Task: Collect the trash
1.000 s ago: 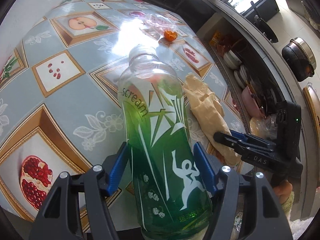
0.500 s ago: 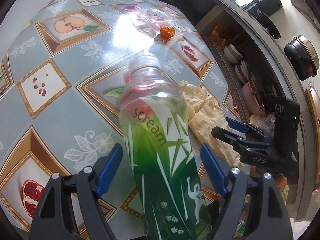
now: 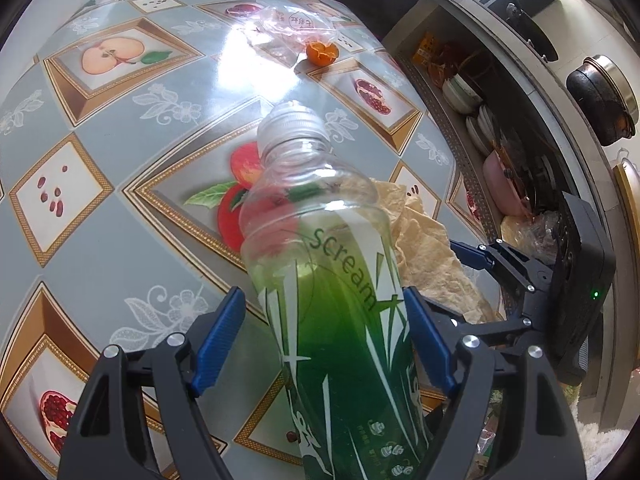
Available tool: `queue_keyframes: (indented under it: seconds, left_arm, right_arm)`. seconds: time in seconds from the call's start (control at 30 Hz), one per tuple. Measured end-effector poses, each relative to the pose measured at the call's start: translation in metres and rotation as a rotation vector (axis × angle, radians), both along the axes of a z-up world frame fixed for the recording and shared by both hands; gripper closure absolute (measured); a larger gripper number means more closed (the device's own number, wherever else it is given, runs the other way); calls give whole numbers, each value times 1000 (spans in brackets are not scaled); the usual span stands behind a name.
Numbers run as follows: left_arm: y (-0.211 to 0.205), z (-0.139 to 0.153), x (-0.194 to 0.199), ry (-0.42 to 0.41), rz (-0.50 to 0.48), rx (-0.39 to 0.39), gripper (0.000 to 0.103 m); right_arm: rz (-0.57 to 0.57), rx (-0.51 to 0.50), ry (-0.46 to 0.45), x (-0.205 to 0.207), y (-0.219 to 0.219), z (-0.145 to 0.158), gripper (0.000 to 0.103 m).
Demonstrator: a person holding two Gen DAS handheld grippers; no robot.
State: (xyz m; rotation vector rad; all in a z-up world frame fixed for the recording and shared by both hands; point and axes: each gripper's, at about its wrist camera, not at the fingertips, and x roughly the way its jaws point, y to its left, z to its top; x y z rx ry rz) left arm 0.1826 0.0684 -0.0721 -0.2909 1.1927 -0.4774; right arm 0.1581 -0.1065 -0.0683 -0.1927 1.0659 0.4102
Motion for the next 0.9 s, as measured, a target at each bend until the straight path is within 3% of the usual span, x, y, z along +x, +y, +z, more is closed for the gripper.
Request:
queue_keyframes:
  seconds: [0.1, 0.27, 0.37, 0.67, 0.9]
  left_arm:
    - [-3, 0, 1, -2, -12, 9, 26]
    - [-6, -1, 1, -6, -18, 12, 26]
    - [-9, -2, 1, -4, -33, 7, 30]
    - [-12, -2, 0, -17, -20, 10, 36]
    - [-10, 9, -7, -76, -3, 18, 36]
  right_arm:
    - [-1, 3, -2, -4, -1, 2, 45]
    - [-26, 14, -1, -7, -3, 4, 79]
    - [-63, 29, 7, -6, -7, 4, 90]
    - [-120, 68, 18, -3, -14, 4, 94]
    - [-142, 78, 27, -2, -19, 4, 94]
